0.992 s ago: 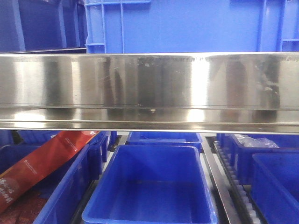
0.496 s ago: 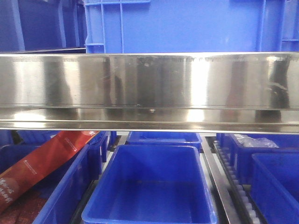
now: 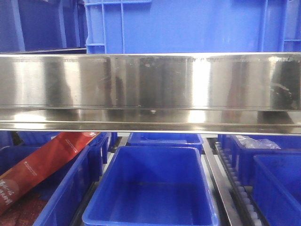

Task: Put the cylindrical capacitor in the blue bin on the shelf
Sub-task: 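Lower right gripper into a blue bin and release maroon capacitor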

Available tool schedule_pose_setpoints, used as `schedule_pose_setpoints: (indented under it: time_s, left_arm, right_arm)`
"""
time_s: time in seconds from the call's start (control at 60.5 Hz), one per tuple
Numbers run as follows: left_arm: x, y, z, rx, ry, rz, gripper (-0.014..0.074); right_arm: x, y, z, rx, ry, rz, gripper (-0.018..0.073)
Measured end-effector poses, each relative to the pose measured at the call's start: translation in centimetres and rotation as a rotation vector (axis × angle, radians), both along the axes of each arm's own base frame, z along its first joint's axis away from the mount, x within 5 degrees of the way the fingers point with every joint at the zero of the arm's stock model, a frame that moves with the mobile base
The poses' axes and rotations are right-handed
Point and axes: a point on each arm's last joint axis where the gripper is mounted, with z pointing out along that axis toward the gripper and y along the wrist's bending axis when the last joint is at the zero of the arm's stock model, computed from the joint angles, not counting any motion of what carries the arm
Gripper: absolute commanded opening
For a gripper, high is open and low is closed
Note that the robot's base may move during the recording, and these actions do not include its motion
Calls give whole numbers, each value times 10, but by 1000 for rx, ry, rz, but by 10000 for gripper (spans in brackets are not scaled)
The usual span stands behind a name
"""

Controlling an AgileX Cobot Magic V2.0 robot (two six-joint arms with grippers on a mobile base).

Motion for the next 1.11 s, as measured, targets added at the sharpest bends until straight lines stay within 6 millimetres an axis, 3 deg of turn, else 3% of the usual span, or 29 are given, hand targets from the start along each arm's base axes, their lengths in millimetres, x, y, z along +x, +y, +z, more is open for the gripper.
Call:
schedule_pose_setpoints:
  time_s: [0.248,0.314,0.413,0.529,0.645,0.761,0.893,1.108]
  left_arm:
    - [0,0,0,0,0,0,-111]
    - [0,0,0,0,0,0,-111]
    - [0,-1,0,-8,5,-6,-111]
    - [0,-1,0,-10,6,-8,-111]
    - [0,-1,0,-13,8,-10,-111]
    - [0,-1,0,-13,8,-10,-111]
    - [0,-1,0,-13,8,-10,-111]
    - [0,-1,0,-13,8,-10,-111]
  right_arm:
    - [59,22,-69,-72,197,6,-150]
    - [70,26,-85,-87,237,6,-110]
    - [80,30,-103,-101,282,8,61]
    - [82,31,-108,-103,301,10,363]
    - [82,32,-105,-98,294,11,472]
    - [81,32,-99,-80,281,15,440]
    - [75,31,-84,-49,249,21,339]
    - [46,16,-40,-10,154,16,-44]
